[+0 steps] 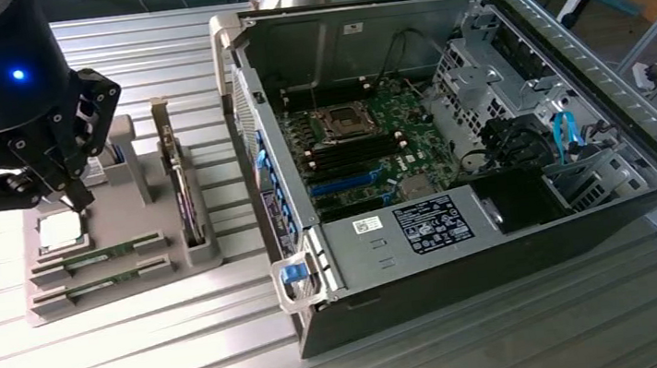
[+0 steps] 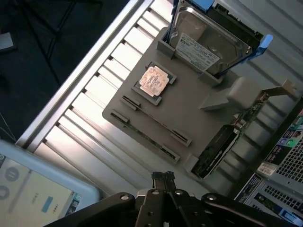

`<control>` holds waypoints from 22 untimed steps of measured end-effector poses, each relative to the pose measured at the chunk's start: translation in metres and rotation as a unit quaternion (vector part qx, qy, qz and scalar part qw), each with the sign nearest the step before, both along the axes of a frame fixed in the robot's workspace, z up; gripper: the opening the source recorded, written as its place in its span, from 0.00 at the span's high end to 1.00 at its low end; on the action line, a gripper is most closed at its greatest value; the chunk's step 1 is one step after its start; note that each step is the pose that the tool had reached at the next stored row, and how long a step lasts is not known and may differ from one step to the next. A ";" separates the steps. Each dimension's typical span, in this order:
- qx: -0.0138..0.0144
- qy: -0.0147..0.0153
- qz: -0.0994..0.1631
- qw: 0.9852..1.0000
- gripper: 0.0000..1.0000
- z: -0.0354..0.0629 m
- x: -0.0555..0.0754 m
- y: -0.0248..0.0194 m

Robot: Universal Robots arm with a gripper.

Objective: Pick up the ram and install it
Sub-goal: 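Pick up the ram and move it above insertion slot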

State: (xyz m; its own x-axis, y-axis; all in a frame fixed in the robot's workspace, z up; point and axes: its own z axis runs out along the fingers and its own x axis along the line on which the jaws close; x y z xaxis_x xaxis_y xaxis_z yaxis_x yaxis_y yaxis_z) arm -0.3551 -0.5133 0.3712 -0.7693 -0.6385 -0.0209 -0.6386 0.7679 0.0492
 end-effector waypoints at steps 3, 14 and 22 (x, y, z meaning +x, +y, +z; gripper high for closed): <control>0.000 0.000 0.029 1.000 0.89 -0.0022 0.000 0.0000; 0.000 0.000 0.170 0.985 0.89 -0.0065 0.000 0.0000; 0.000 0.000 0.271 0.963 0.89 -0.0084 0.000 0.0000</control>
State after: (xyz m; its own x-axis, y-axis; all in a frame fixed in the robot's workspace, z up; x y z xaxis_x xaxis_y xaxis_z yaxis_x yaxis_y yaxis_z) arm -0.3551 -0.5134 0.3628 -0.3229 -0.9462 -0.0207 -0.9456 0.3216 0.0493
